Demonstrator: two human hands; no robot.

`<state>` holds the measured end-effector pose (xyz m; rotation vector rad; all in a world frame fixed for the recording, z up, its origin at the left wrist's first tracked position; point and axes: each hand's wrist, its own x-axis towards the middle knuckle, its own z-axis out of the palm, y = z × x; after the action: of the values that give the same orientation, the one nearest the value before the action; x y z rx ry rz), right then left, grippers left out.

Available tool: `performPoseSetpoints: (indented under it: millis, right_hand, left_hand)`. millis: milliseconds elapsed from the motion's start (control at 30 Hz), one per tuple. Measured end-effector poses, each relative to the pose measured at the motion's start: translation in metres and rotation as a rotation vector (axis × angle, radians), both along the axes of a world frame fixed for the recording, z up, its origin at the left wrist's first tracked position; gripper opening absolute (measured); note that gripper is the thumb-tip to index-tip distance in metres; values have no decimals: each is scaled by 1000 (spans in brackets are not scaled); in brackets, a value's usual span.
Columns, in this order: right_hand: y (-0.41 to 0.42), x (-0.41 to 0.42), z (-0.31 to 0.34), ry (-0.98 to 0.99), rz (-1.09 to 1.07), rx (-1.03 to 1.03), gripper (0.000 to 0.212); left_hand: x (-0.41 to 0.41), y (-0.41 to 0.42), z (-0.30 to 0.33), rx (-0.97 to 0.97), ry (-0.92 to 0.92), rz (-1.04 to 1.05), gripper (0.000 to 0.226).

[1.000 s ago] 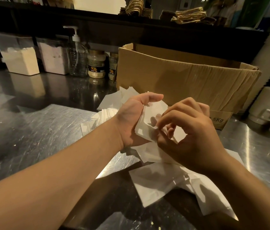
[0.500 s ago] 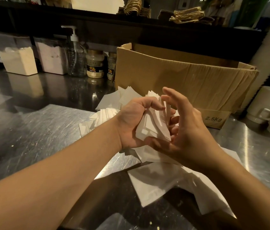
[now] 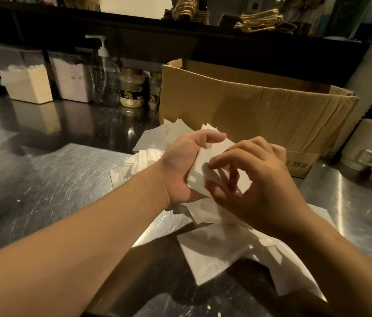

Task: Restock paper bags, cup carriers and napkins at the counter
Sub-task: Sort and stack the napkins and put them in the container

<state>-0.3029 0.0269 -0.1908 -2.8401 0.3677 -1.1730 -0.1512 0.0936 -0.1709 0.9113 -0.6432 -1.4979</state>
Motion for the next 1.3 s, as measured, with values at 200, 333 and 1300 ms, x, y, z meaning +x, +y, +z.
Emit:
performPoseSetpoints:
  millis: [200,333,1300]
  right_hand:
    - [0,0,1,-60,-1,-23,10]
    - [1,-1,1,-15,9,13,28]
    - [13,-5,14,234,11,352,134]
  left_hand:
    - [-2,1,2,19,65,11,42]
    - [-2,0,1,-8,52,24,48]
    - [-9,8,3,-69,-125,-45,14]
